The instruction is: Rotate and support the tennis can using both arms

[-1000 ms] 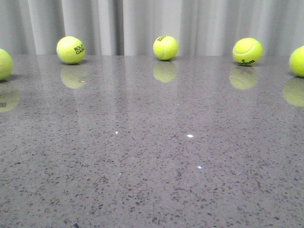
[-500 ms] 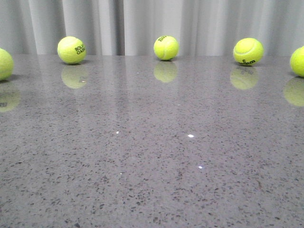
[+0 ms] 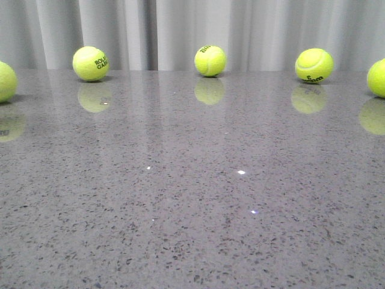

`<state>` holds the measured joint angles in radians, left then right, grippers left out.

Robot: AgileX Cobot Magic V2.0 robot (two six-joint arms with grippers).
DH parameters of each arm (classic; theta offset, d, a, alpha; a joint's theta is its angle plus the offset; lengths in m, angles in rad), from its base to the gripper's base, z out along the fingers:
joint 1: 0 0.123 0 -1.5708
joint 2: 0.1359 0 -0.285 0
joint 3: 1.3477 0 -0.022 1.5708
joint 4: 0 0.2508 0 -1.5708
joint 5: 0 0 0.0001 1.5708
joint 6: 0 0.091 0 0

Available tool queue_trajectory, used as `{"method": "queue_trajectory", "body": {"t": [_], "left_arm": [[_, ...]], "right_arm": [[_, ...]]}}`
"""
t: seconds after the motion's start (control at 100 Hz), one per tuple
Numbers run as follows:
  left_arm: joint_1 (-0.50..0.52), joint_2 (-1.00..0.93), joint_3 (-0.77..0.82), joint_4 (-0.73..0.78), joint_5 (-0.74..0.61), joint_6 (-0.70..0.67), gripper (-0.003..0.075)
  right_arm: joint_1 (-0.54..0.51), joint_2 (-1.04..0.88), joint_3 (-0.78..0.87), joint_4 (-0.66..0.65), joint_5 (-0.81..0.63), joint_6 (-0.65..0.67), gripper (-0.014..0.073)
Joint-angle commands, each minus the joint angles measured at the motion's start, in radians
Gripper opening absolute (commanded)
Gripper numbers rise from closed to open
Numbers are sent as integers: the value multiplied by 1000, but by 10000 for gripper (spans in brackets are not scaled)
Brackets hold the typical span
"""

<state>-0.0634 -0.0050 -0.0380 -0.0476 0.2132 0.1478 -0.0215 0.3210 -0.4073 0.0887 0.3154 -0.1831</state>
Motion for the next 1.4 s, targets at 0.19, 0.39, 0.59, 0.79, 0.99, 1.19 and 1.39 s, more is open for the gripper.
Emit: {"method": "queue_trajectory", "body": {"t": [0.19,0.39,0.59,0.79,0.99,1.19,1.39], "left_arm": [[-48,-38,82,1,-296,-8,-21],[-70,-38,81,4,-290,-8,-21],[-70,-38,81,0,-290,-8,-21],[-70,-38,81,0,-290,-8,-21],[-70,-38,81,0,-290,-8,-21],[-70,-38,81,0,-290,-8,-21],[-70,-38,81,0,-290,-8,-21]], "right_arm": [[-6,7,-28,1,-81,-1,-67],[-6,7,-28,1,-81,-1,-67],[-6,7,-28,1,-81,-1,-67],[-6,7,-28,1,-81,-1,-67],[-6,7,-28,1,-81,-1,-67],[-6,7,-28,1,-81,-1,-67],[-6,7,-28,1,-81,-1,-67]]}}
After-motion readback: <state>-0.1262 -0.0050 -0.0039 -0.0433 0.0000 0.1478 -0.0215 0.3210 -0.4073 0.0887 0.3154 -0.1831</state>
